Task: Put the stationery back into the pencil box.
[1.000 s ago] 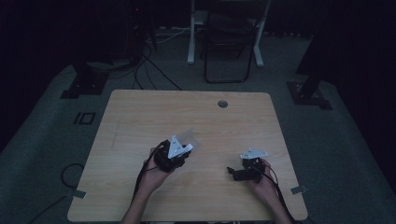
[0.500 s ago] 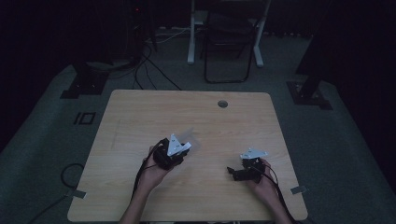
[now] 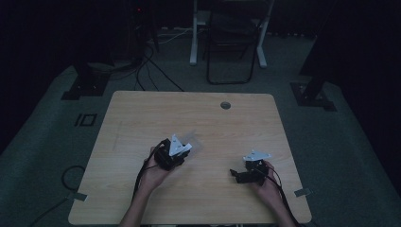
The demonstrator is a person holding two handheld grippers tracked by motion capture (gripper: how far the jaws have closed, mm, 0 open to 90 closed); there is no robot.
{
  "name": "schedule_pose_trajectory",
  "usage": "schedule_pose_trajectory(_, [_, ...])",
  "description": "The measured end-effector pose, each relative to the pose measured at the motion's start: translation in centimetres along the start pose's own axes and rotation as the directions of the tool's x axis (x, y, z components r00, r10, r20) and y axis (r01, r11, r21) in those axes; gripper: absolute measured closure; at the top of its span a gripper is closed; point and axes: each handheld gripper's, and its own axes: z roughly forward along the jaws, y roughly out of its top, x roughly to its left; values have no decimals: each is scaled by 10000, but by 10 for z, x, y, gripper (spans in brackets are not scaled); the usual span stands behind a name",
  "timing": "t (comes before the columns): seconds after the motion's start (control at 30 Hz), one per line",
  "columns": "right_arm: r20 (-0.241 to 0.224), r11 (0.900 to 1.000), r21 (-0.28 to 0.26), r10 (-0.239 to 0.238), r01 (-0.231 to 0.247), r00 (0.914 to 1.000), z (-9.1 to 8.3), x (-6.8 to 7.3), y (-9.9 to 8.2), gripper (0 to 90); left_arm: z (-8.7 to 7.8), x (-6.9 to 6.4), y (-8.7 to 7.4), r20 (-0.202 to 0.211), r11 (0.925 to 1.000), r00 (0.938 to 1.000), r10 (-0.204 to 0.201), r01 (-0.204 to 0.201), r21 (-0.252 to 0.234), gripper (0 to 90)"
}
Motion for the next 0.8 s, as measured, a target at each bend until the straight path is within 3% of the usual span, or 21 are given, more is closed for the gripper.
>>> schedule_pose_trajectory(0.8, [1, 10000, 2, -4, 4, 10000, 0, 0, 0, 126, 16, 8, -6, 12, 9987, 9999, -102, 101, 505, 707])
